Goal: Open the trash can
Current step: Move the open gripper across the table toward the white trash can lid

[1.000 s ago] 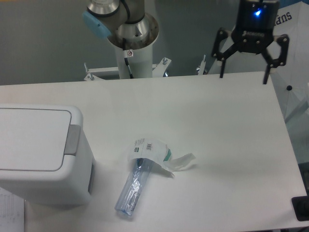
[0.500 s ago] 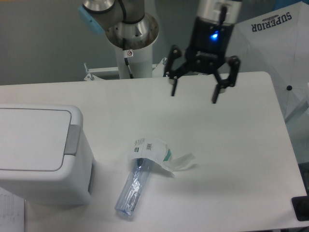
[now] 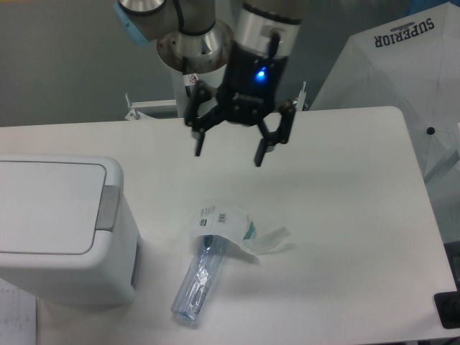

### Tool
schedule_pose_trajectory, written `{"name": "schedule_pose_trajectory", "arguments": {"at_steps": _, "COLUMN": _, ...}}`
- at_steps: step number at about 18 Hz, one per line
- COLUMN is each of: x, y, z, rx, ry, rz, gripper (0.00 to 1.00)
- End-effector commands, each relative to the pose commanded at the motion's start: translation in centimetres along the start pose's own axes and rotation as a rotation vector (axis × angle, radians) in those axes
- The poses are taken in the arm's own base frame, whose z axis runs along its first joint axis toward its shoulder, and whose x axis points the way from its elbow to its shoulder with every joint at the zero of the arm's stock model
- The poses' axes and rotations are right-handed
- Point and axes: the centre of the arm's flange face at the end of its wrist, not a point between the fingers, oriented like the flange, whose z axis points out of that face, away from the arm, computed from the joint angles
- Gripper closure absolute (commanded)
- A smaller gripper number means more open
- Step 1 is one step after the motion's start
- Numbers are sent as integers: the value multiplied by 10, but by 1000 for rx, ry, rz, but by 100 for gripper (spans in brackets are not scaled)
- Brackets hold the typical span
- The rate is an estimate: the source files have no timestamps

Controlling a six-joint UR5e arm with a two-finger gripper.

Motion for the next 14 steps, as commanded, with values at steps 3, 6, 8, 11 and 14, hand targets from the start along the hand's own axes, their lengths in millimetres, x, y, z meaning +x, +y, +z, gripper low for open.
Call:
{"name": "schedule_pose_trajectory", "arguments": {"at_steps": 3, "x": 10, "y": 2, "z": 14, "rx": 24, "ry": 3, "rz": 21, "gripper": 0}}
{"name": "schedule_pose_trajectory", "arguments": {"at_steps": 6, "x": 23, "y": -3, "z": 39, "rx": 26, "ry": 21, "rz": 63, "gripper": 0}}
{"name": "schedule_pose_trajectory", "arguments": {"at_steps": 8, "x": 25, "y": -4, "z": 48, "rx": 28, "ry": 26, "rz": 78, "gripper": 0}}
{"name": "schedule_pose_trajectory", "arguments": {"at_steps": 11, "x": 35, "y": -1, "z": 62, "rx": 7, "ry": 40, "rz": 92, "gripper": 0}}
{"name": "schedule_pose_trajectory", "arguments": {"at_steps": 14, "x": 42, "y": 1, "z": 69, "rx": -5, "ry": 46, "rz": 99, "gripper": 0}}
